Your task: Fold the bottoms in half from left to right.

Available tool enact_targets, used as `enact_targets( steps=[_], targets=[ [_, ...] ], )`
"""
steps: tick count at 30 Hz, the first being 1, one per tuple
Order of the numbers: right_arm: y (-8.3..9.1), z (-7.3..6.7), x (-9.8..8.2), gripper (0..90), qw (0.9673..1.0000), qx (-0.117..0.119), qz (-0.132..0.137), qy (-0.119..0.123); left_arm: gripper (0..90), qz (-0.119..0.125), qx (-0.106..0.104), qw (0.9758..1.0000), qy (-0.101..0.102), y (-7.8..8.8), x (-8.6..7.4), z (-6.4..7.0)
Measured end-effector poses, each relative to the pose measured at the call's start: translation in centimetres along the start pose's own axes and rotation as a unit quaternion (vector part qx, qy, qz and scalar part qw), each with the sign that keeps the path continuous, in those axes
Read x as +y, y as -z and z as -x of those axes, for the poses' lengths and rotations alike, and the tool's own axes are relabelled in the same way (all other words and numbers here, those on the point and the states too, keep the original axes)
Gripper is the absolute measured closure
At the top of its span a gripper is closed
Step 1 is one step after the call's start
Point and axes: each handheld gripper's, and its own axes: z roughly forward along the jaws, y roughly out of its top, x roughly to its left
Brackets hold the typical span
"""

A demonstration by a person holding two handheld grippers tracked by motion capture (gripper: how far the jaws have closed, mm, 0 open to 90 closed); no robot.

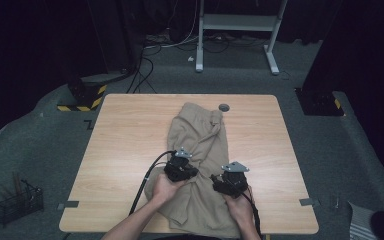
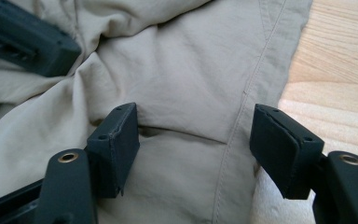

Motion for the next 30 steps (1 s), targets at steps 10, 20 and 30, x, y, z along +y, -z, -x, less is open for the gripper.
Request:
enact_targets(
  steps=[10,20,30],
  targets=[
    [-1.5,0.0,1.4,33.0,0.9998,-0.015,0.000,-0.011,90.0,-0.009,0.036,0.9992,0.013,-0.5,1.9,-2.3],
    [-0.3,0.6,0.3,37.0,0.9998,-0.014,0.002,-0.015,90.0,0.011,0.029,0.9995,0.011,0.8,2.0,-1.9],
    [-0.6,0.7,0.6,36.1,0.9998,-0.013,0.001,-0.014,90.0,0.052,-0.050,0.9957,-0.058,3.8,3.7,3.6]
  ],
)
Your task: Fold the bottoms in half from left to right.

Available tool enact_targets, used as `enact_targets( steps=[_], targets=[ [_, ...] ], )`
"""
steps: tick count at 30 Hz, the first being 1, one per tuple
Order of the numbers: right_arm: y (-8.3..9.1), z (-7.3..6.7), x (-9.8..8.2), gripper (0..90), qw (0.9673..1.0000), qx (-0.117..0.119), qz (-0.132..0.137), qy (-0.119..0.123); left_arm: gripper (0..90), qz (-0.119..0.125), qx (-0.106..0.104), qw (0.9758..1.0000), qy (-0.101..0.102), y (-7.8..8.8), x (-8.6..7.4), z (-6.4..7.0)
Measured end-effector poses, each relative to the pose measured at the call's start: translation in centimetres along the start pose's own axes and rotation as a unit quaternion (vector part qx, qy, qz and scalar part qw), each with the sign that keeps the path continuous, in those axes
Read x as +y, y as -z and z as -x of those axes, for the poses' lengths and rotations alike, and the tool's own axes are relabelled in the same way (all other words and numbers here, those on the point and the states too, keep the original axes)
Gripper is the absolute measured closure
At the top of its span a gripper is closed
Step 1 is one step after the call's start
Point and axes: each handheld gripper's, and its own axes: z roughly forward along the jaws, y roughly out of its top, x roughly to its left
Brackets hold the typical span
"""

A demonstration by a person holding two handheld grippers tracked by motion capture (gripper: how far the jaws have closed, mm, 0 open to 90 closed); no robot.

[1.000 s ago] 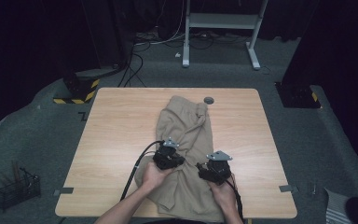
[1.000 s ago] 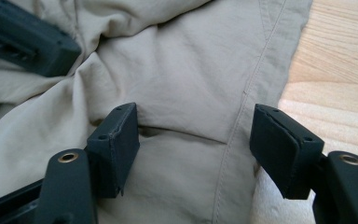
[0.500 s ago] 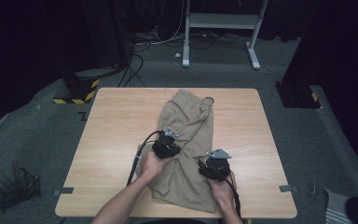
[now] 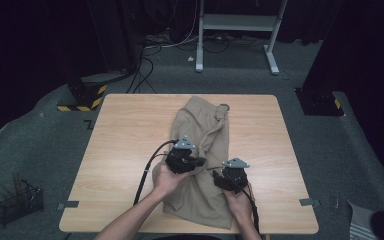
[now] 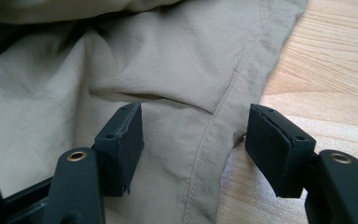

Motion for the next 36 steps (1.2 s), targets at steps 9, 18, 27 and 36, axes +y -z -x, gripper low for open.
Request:
enact_targets(
  steps=[9,18,27,36],
  targets=[
    [0.0,0.0,0.0,34.9,1.0000,0.000,0.000,0.003,68.4,-0.041,0.008,0.9988,0.028,-2.4,-1.9,0.4],
    [0.0,-0.1,0.0,34.6,1.0000,0.001,0.000,0.005,39.6,-0.009,0.123,0.9920,0.030,4.2,-4.1,-1.4],
    [0.0,-0.1,0.0,34.4,1.0000,0.001,0.000,0.004,40.5,-0.073,0.180,0.9749,0.108,2.7,-8.2,-4.9],
    [-0.5,-0.2,0.4,38.1,1.0000,0.001,0.001,0.004,72.3,-0.045,0.195,0.9733,0.113,1.6,-7.2,-6.9]
  ],
)
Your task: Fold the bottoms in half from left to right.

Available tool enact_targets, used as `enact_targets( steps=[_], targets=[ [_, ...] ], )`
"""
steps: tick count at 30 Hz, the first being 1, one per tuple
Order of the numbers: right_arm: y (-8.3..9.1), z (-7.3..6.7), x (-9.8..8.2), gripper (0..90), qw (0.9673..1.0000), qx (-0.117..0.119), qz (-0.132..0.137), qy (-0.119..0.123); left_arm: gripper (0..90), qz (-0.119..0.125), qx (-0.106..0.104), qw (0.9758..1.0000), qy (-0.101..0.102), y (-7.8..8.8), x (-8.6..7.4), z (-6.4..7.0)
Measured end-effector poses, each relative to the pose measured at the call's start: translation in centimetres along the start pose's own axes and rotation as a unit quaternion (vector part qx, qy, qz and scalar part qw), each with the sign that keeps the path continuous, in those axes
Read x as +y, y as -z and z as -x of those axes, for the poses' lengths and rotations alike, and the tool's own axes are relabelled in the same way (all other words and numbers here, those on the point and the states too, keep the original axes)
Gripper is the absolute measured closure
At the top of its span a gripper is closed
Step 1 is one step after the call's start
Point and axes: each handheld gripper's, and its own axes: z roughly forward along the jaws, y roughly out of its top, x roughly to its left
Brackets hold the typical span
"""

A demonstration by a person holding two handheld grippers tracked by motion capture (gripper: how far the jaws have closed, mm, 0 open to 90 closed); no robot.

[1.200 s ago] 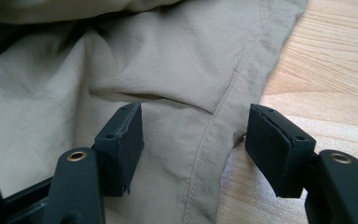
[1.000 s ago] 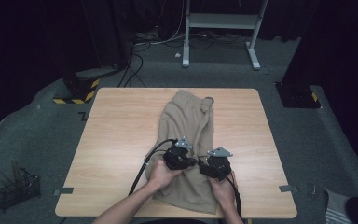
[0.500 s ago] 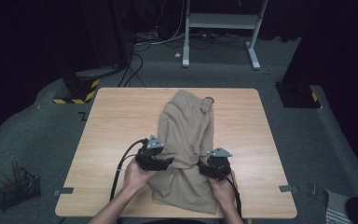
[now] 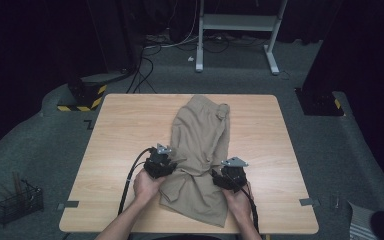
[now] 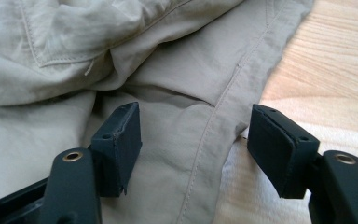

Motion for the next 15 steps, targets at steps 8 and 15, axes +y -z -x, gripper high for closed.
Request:
enact_targets(
  steps=[8,15],
  targets=[
    [-0.5,-0.3,0.5,40.6,0.9999,-0.007,0.005,0.011,86.4,0.067,0.014,0.9974,-0.022,3.6,0.3,0.3],
    [-0.5,-0.2,0.5,40.4,1.0000,-0.003,0.003,0.006,87.4,0.111,-0.037,0.9914,-0.060,6.8,-0.3,2.5]
  ],
)
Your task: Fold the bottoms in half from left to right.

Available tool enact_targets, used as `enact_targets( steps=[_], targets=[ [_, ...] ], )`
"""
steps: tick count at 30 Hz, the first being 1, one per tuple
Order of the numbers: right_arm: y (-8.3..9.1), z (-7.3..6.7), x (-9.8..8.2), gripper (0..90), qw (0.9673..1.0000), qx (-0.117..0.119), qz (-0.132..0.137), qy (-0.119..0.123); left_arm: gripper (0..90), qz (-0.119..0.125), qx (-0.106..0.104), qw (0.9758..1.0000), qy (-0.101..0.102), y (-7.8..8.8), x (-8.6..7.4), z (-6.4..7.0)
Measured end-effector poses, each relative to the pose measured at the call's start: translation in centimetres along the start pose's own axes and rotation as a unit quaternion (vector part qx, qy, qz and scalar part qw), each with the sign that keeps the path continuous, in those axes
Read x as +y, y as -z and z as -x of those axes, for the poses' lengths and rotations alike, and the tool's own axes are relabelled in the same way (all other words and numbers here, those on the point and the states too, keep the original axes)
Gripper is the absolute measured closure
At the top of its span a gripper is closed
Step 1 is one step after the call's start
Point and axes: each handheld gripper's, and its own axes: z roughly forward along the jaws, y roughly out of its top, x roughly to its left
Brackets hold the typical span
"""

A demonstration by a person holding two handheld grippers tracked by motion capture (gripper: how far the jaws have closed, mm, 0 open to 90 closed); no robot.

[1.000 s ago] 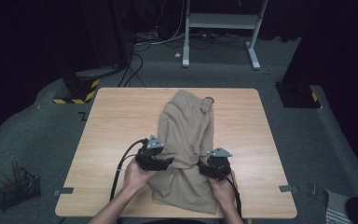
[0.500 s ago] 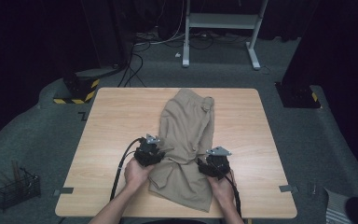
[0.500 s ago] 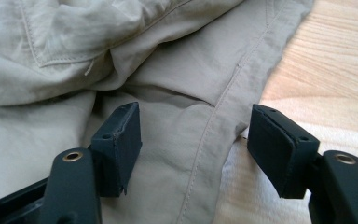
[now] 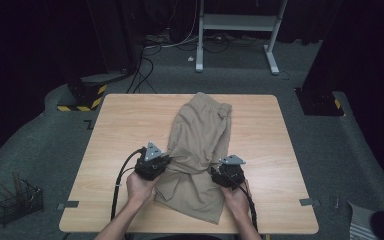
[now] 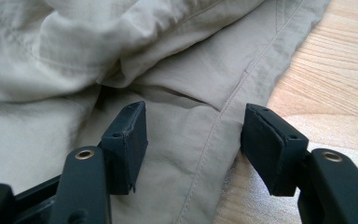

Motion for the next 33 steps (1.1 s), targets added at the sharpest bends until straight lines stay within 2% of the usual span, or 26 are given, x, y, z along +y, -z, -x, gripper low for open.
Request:
enact_targets(
  steps=[2,4,6,8,10,12,14,15,20,22,23,24,28,31,33],
  targets=[
    [0.0,0.0,0.0,40.2,1.0000,0.002,-0.002,-0.004,87.6,-0.009,-0.025,0.9996,-0.007,0.0,-0.5,1.0],
    [0.0,0.2,0.0,38.5,0.9999,0.011,-0.002,-0.004,87.6,-0.030,-0.044,0.9985,-0.016,-0.6,-1.3,2.0],
    [0.3,0.2,-0.2,38.5,0.9999,0.011,-0.003,-0.004,87.5,-0.050,-0.048,0.9973,-0.023,-1.4,-2.3,2.6],
    [0.8,0.0,-0.5,38.6,0.9999,0.009,-0.011,-0.005,87.5,-0.068,-0.046,0.9964,-0.021,-2.4,-3.3,2.8],
    [1.3,-0.3,-0.8,39.0,0.9998,0.012,-0.015,0.004,87.6,-0.083,-0.046,0.9955,-0.011,-3.4,-4.1,2.7],
    [1.7,-0.6,-1.1,39.2,0.9997,0.011,-0.017,0.013,87.6,-0.079,-0.047,0.9958,-0.004,-3.9,-4.3,2.4],
    [1.6,-0.3,-1.1,38.9,0.9997,0.020,-0.016,0.005,87.6,-0.081,-0.042,0.9958,-0.008,-4.2,-4.0,2.2],
    [1.3,-0.2,-1.0,38.9,0.9997,0.019,-0.008,0.007,87.6,-0.082,-0.034,0.9958,-0.020,-4.4,-3.9,2.1],
    [-0.6,0.6,0.6,39.2,0.9998,0.018,-0.002,0.008,87.7,-0.081,-0.016,0.9966,-0.007,-5.8,-2.8,0.8],
    [-1.5,0.8,1.3,39.1,0.9998,0.017,-0.003,0.006,87.8,-0.090,-0.002,0.9960,0.000,-6.3,-2.2,0.2],
    [-1.9,0.9,1.7,39.1,0.9999,0.016,-0.002,0.004,87.7,-0.093,0.003,0.9956,-0.004,-6.3,-2.0,0.2],
    [-2.0,1.0,1.8,39.1,0.9999,0.016,-0.002,0.005,87.8,-0.092,0.001,0.9958,-0.008,-6.2,-1.9,0.5],
    [-1.8,1.1,1.8,39.1,0.9999,0.010,-0.010,-0.002,86.0,-0.075,-0.020,0.9958,-0.048,-4.8,-2.4,2.8],
    [-0.8,1.1,1.5,41.2,0.9996,0.006,-0.025,-0.009,76.2,-0.063,-0.034,0.9963,-0.047,-3.9,-3.1,3.4],
    [0.4,1.1,1.2,43.7,0.9999,0.006,-0.011,-0.006,68.3,-0.057,-0.036,0.9969,-0.041,-3.2,-3.4,3.4]
  ],
)
